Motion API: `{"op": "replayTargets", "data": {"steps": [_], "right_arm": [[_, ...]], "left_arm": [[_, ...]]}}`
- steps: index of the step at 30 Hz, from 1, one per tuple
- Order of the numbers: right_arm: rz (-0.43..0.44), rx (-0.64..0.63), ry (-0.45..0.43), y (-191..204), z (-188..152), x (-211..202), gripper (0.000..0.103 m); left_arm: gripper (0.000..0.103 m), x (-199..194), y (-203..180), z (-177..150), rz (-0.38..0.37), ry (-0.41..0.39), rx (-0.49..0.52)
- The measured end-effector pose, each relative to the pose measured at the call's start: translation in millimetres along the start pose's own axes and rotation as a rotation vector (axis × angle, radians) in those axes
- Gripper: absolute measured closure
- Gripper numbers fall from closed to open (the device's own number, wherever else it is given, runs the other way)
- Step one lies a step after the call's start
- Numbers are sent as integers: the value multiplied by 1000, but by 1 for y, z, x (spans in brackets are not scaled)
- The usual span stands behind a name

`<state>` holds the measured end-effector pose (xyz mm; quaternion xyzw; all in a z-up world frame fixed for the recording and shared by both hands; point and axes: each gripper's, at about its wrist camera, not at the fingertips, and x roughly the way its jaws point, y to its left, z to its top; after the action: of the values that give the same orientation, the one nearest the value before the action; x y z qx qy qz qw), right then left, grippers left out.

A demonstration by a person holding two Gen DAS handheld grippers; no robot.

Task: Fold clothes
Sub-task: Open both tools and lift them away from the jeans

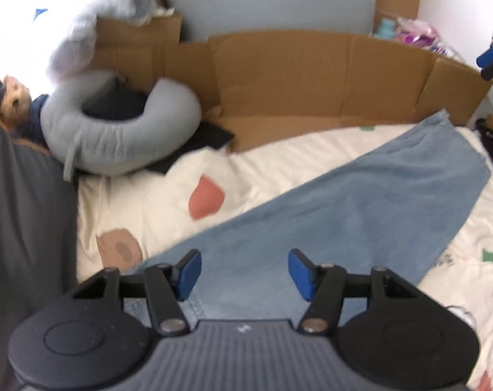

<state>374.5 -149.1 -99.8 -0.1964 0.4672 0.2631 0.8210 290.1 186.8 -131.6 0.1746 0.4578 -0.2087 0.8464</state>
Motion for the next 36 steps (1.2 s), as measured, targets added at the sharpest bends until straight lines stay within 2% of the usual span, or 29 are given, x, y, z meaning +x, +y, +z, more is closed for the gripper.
{"op": "replayTargets", "data": {"steps": [6, 12, 15, 22, 26, 28, 32, 36], "right_arm": [[-3, 67, -43, -36, -31, -54, 52], [42, 129, -69, -78, -70, -58, 52], [48, 148, -66, -95, -88, -56, 52], [47, 202, -140, -127, -129, -50, 52], [38, 224, -168, -140, -145, -43, 52], [32, 247, -184, -147, -154, -39, 52], [0, 273, -188, -158, -172, -15, 52], [-19, 286, -174, -159, -186, 19, 52]], "left_arm": [[37, -35, -30, 42, 9, -31, 51], [34, -60, -66, 94, 39, -55, 83], [34, -68, -93, 119, 59, -53, 142], [29, -73, -155, 179, 39, -40, 282], [27, -61, -188, 205, 11, -36, 329], [23, -49, -204, 212, -35, -43, 359], [23, -4, -229, 213, -53, -38, 394], [26, 51, -248, 208, -142, -39, 379]]}}
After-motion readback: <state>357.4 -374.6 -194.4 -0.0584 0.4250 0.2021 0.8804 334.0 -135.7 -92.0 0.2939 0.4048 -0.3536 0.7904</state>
